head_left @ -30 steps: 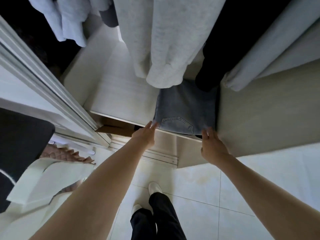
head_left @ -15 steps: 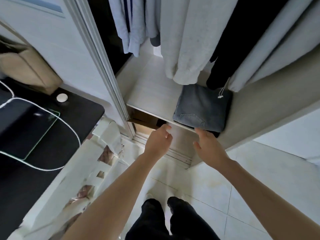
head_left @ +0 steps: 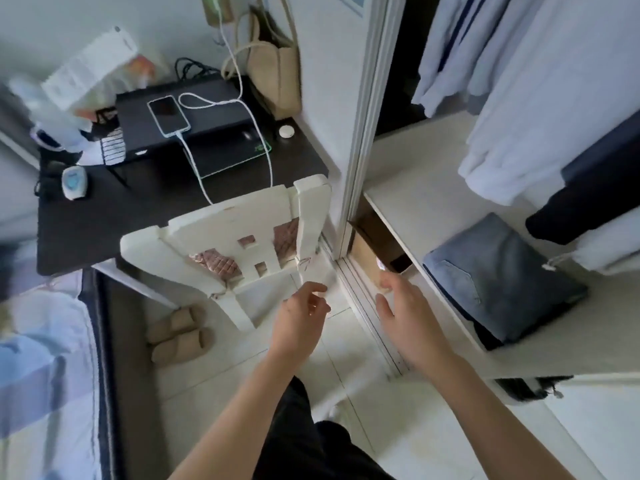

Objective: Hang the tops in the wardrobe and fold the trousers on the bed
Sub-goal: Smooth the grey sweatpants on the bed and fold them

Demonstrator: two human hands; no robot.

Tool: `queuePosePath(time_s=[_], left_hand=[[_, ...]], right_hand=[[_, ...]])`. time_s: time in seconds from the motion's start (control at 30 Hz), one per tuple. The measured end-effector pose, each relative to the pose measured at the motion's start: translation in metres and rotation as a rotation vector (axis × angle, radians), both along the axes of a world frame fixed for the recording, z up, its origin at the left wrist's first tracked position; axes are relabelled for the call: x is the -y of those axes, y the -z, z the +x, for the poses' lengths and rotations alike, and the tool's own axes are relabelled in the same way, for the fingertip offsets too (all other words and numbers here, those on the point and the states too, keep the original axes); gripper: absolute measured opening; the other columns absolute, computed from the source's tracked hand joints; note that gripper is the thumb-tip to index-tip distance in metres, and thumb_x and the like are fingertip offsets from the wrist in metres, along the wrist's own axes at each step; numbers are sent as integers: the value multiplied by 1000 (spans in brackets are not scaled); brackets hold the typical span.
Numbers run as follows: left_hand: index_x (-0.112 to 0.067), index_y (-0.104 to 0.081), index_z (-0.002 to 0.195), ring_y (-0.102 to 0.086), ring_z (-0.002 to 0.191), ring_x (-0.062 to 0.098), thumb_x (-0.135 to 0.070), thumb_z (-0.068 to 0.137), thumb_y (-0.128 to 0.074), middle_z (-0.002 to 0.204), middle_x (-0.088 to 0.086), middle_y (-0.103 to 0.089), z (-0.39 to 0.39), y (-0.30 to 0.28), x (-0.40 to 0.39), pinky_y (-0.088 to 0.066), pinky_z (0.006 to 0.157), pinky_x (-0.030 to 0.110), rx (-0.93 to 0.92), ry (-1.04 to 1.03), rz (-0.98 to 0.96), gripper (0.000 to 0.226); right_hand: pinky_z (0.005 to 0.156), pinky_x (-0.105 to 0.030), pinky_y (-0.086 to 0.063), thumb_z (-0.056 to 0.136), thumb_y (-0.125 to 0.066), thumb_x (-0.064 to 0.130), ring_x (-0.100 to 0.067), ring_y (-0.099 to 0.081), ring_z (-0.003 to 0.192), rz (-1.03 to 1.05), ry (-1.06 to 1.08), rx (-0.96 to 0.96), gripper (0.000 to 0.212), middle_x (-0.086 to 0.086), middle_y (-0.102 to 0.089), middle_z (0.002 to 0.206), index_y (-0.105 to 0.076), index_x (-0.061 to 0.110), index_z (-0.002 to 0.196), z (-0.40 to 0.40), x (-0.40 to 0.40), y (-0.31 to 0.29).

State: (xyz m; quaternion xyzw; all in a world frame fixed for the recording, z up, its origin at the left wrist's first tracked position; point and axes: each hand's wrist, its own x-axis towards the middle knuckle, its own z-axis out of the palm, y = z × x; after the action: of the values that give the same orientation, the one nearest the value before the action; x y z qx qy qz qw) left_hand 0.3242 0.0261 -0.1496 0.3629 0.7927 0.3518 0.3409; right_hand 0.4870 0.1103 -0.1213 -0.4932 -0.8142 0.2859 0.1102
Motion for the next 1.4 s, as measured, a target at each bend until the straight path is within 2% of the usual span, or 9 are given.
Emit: queuePosePath(time_s=[0.17, 0.27, 0.43, 0.53, 0.7, 0.97, 1.17, 1.27, 1.4], left_hand=[[-28, -62, 108, -65, 76, 7, -16, 96, -48, 80, -8, -70, -10, -1, 88, -46, 60, 17, 16, -343, -5, 22], [-29, -60, 107, -65, 72, 8, -18, 97, -48, 80, -8, -70, -10, 4, 148, -43, 51, 11, 67, -532, -29, 19], [-28, -61, 104, -64, 69, 10, -20, 97, -49, 78, -8, -69, -1, 16, 265, -45, 52, 13, 57, -868, -40, 16], [-29, -62, 99, -61, 62, 8, -18, 94, -50, 74, -8, -69, 15, 25, 344, -42, 48, 13, 70, -1066, -43, 17], [-33, -60, 94, -65, 66, 22, -19, 95, -52, 73, -6, -69, 58, 41, 472, -52, 59, 34, 120, -1315, -37, 16], [-28, -62, 101, -64, 80, 8, -18, 94, -51, 76, -9, -71, 156, 75, 700, -51, 71, 28, 238, -1655, -173, 17], [-19, -63, 112, -62, 99, 20, -19, 94, -51, 108, 3, -68, 183, 112, 808, -48, 81, 31, 350, -1676, -359, 21], [-15, -60, 119, -59, 108, 23, -21, 95, -49, 118, 6, -65, 175, 132, 851, -47, 88, 30, 412, -1629, -454, 27], [-13, -57, 122, -57, 111, 28, -18, 92, -49, 120, 10, -64, 149, 160, 899, -44, 89, 29, 496, -1586, -527, 32]], right_hand=[[94, -34, -45, 98, -48, 19, -19, -50, 117, -16, -312, -17, 39, 0, -58, 123, -44, 13, 136, -37, 34, -3], [92, -32, -45, 98, -47, 21, -16, -51, 116, -48, -489, -12, 39, 3, -59, 118, -43, 15, 136, -63, 66, 0], [88, -22, -38, 99, -44, 22, -16, -51, 114, -73, -783, 13, 38, 1, -59, 117, -43, 16, 136, -109, 149, 6], [84, -22, -36, 100, -42, 22, -18, -51, 113, -97, -992, 47, 37, 1, -59, 117, -43, 15, 136, -130, 218, 9], [86, -29, -40, 98, -45, 20, -21, -54, 107, -109, -1250, 100, 39, 0, -60, 115, -43, 15, 137, -144, 346, 17], [90, -29, -38, 98, -44, 24, -19, -51, 111, -175, -1547, 302, 37, 0, -57, 117, -45, 15, 135, -131, 585, 56], [75, -25, -38, 97, -46, 30, -11, -52, 94, -277, -1717, 473, 35, 10, -58, 101, -47, 19, 131, -144, 722, 85], [82, -27, -40, 96, -47, 28, -20, -56, 105, -290, -1762, 565, 36, -2, -62, 113, -50, 15, 130, -167, 781, 104], [83, -27, -42, 95, -49, 24, -22, -57, 104, -286, -1782, 655, 34, -5, -63, 109, -54, 14, 127, -213, 852, 135]])
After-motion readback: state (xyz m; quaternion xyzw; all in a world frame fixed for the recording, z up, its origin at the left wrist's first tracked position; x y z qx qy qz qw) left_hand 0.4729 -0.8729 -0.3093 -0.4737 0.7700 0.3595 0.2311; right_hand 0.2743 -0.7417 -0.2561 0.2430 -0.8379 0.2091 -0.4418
